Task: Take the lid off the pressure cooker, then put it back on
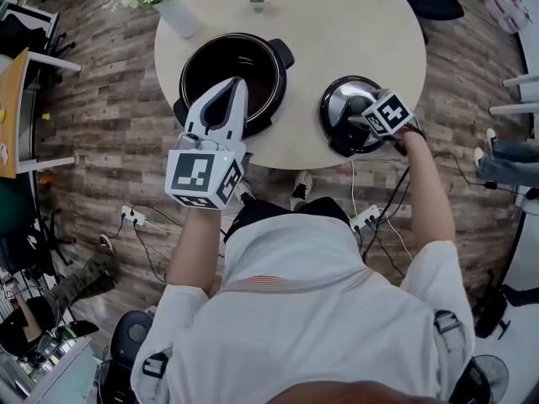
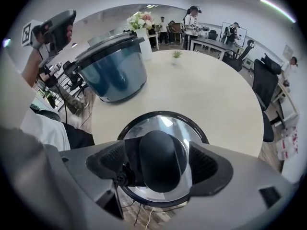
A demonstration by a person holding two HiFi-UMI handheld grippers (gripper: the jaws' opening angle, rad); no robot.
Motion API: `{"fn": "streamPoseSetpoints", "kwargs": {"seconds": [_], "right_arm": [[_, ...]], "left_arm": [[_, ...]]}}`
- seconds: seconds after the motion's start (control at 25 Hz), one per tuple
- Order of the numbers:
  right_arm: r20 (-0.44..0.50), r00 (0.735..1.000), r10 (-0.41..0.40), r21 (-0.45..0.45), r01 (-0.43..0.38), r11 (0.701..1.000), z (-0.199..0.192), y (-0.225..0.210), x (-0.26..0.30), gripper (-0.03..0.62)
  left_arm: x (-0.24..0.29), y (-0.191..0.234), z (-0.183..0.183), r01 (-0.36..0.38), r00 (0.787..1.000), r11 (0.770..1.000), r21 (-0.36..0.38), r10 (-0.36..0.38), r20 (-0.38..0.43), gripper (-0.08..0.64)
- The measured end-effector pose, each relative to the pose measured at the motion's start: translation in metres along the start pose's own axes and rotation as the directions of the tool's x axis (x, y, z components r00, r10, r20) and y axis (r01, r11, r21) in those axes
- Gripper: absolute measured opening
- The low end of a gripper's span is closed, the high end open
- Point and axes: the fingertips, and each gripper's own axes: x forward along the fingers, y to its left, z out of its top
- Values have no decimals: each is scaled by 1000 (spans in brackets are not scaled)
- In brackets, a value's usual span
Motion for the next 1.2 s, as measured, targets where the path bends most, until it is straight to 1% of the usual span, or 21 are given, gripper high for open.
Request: {"fn": "streamPoseSetpoints", "kwargs": {"seconds": [0.24, 0.52, 0.64, 0.84, 1.2], "right_arm": [[-58, 998, -6, -30, 4, 1000, -13, -2, 23, 396], [-94, 995, -38, -79, 31, 996, -17, 0, 32, 394], [-90, 995, -46, -80, 39, 996, -17, -1, 34, 387], [-83, 994, -65, -68, 59, 996, -15, -7, 30, 304], [-108, 992, -64, -96, 54, 994, -16, -7, 32, 293]], "left_arm": [[2, 0, -6, -12, 1000, 1000, -8, 12, -6, 5], [2, 1, -12, -15, 1000, 999, -28, 15, -19, 5], [2, 0, -13, -11, 1000, 999, -30, 10, -18, 5], [-2, -1, -12, -8, 1000, 999, -36, 7, -20, 5], [-8, 4, -13, -18, 1000, 999, -43, 17, -14, 5]]}}
